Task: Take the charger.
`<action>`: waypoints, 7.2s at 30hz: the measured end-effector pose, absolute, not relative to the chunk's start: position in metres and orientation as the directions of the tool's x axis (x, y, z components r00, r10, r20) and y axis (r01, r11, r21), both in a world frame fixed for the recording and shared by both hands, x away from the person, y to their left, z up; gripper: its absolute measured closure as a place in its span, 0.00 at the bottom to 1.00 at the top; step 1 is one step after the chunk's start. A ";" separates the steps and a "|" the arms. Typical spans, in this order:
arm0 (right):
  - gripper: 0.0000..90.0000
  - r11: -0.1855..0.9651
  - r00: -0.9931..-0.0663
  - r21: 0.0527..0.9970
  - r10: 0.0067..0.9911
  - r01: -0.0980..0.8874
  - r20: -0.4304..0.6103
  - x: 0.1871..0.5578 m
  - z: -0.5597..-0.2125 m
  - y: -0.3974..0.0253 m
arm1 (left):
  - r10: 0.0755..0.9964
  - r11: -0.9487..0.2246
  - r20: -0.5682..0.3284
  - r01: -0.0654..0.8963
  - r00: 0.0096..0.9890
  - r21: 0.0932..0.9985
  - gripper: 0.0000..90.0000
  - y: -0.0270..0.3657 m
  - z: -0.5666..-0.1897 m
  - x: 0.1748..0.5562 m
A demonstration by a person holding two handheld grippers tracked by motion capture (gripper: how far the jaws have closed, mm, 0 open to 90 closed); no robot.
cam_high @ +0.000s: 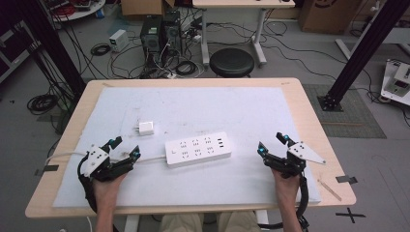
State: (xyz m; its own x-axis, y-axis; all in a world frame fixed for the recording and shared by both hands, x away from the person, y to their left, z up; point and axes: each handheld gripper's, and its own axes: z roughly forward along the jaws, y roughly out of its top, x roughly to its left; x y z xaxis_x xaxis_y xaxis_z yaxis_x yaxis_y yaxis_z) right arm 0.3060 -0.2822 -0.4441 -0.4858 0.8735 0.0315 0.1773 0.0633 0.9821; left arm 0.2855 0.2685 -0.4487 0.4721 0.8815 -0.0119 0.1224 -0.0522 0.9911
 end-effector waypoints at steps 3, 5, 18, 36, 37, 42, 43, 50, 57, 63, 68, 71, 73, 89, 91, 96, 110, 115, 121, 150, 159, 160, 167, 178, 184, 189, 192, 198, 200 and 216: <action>0.23 0.067 -0.508 0.980 0.861 0.187 0.038 0.307 -0.444 -0.281 | 0.877 -0.045 -0.001 0.085 0.481 0.995 0.27 0.269 -0.443 0.282; 0.23 0.064 -0.511 0.980 0.859 0.187 0.041 0.307 -0.444 -0.281 | 0.881 -0.015 -0.019 0.069 0.474 0.998 0.26 0.272 -0.441 0.282; 0.23 0.052 -0.506 0.980 0.861 0.194 0.054 0.309 -0.445 -0.282 | 0.881 -0.041 -0.001 0.079 0.472 0.996 0.26 0.277 -0.431 0.285; 0.23 0.025 -0.508 0.981 0.858 0.191 0.077 0.310 -0.445 -0.284 | 0.834 -0.158 0.057 0.139 0.549 0.978 0.26 0.275 -0.393 0.302; 0.23 0.029 -0.505 0.981 0.860 0.190 0.072 0.310 -0.445 -0.284 | 0.827 -0.169 0.060 0.146 0.558 0.975 0.26 0.276 -0.391 0.304; 0.23 0.025 -0.513 0.983 0.855 0.184 0.074 0.310 -0.445 -0.284 | 0.782 -0.238 0.061 0.208 0.620 0.949 0.27 0.274 -0.385 0.318; 0.23 0.021 -0.514 0.984 0.854 0.178 0.075 0.310 -0.444 -0.284 | 0.772 -0.252 0.061 0.217 0.632 0.943 0.26 0.274 -0.385 0.321; 0.23 0.022 -0.520 0.983 0.851 0.181 0.077 0.311 -0.444 -0.283 | 0.706 -0.366 0.087 0.257 0.703 0.894 0.26 0.269 -0.386 0.337; 0.23 0.020 -0.530 0.980 0.843 0.199 0.090 0.312 -0.445 -0.283 | 0.643 -0.445 0.112 0.251 0.758 0.860 0.26 0.272 -0.376 0.355; 0.23 0.018 -0.534 0.977 0.840 0.213 0.101 0.313 -0.445 -0.283 | 0.592 -0.506 0.131 0.240 0.795 0.829 0.26 0.276 -0.369 0.374; 0.23 0.022 -0.535 0.976 0.839 0.215 0.099 0.313 -0.445 -0.282 | 0.569 -0.548 0.144 0.242 0.810 0.801 0.26 0.276 -0.370 0.391; 0.23 0.024 -0.534 0.976 0.840 0.219 0.099 0.313 -0.445 -0.282 | 0.544 -0.574 0.144 0.241 0.827 0.783 0.26 0.274 -0.375 0.401; 0.23 0.025 -0.535 0.976 0.839 0.218 0.098 0.314 -0.445 -0.282 | 0.520 -0.597 0.153 0.229 0.840 0.769 0.26 0.272 -0.378 0.409; 0.23 0.058 -0.533 0.972 0.843 0.228 0.074 0.315 -0.445 -0.279 | 0.400 -0.687 0.120 0.211 0.909 0.695 0.27 0.268 -0.398 0.454; 0.23 0.063 -0.532 0.971 0.844 0.231 0.071 0.314 -0.445 -0.278 | 0.384 -0.701 0.106 0.215 0.917 0.680 0.27 0.265 -0.399 0.460; 0.23 0.064 -0.529 0.971 0.846 0.230 0.070 0.315 -0.445 -0.278 | 0.370 -0.727 0.095 0.225 0.924 0.648 0.27 0.260 -0.409 0.469; 0.23 0.066 -0.531 0.971 0.845 0.231 0.069 0.315 -0.446 -0.278 | 0.367 -0.734 0.054 0.254 0.929 0.630 0.29 0.260 -0.421 0.475; 0.23 0.070 -0.525 0.969 0.848 0.239 0.069 0.315 -0.446 -0.278 | 0.379 -0.736 0.055 0.264 0.924 0.624 0.33 0.259 -0.428 0.476; 0.23 0.074 -0.527 0.969 0.848 0.235 0.063 0.315 -0.446 -0.278 | 0.386 -0.737 0.060 0.269 0.921 0.621 0.38 0.260 -0.429 0.476; 0.23 0.072 -0.529 0.968 0.846 0.240 0.068 0.316 -0.446 -0.277 | 0.466 -0.697 0.039 0.340 0.884 0.632 0.47 0.263 -0.430 0.472; 0.23 0.069 -0.533 0.967 0.843 0.244 0.074 0.316 -0.446 -0.277 | 0.502 -0.683 0.073 0.343 0.862 0.645 0.47 0.262 -0.417 0.462; 0.23 0.070 -0.534 0.968 0.843 0.242 0.072 0.316 -0.446 -0.277 | 0.512 -0.676 0.074 0.348 0.856 0.650 0.47 0.262 -0.415 0.460; 0.23 0.067 -0.537 0.966 0.840 0.251 0.081 0.315 -0.446 -0.276 | 0.566 -0.630 0.073 0.374 0.821 0.681 0.47 0.260 -0.407 0.447; 0.23 0.067 -0.535 0.966 0.841 0.249 0.080 0.315 -0.446 -0.277 | 0.631 -0.607 0.100 0.408 0.770 0.682 0.47 0.244 -0.394 0.426; 0.23 0.063 -0.539 0.968 0.838 0.243 0.081 0.315 -0.446 -0.277 | 0.654 -0.587 0.099 0.419 0.750 0.693 0.47 0.236 -0.393 0.417; 0.23 0.063 -0.541 0.968 0.837 0.244 0.081 0.316 -0.446 -0.277 | 0.665 -0.582 0.103 0.428 0.739 0.691 0.47 0.230 -0.392 0.409; 0.23 0.063 -0.542 0.967 0.836 0.245 0.083 0.316 -0.446 -0.277 | 0.672 -0.580 0.113 0.425 0.732 0.695 0.47 0.227 -0.388 0.404; 0.23 0.061 -0.538 0.967 0.839 0.247 0.084 0.316 -0.446 -0.277 | 0.675 -0.573 0.132 0.403 0.726 0.714 0.47 0.223 -0.381 0.397; 0.23 0.059 -0.536 0.966 0.840 0.251 0.088 0.316 -0.446 -0.277 | 0.677 -0.566 0.130 0.399 0.724 0.721 0.47 0.222 -0.380 0.393; 0.23 0.063 -0.537 0.964 0.839 0.259 0.089 0.317 -0.447 -0.275 | 0.710 -0.509 0.122 0.387 0.693 0.769 0.47 0.211 -0.386 0.362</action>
State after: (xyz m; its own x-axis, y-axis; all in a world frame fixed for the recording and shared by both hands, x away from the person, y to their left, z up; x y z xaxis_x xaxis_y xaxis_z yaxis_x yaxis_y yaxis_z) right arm 0.3167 -0.2754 -0.4466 -0.5374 0.8386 0.0894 0.2593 0.0634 0.9637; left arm 0.3621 0.2109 -0.3864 0.6932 0.7103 0.1222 0.3865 -0.5094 0.7688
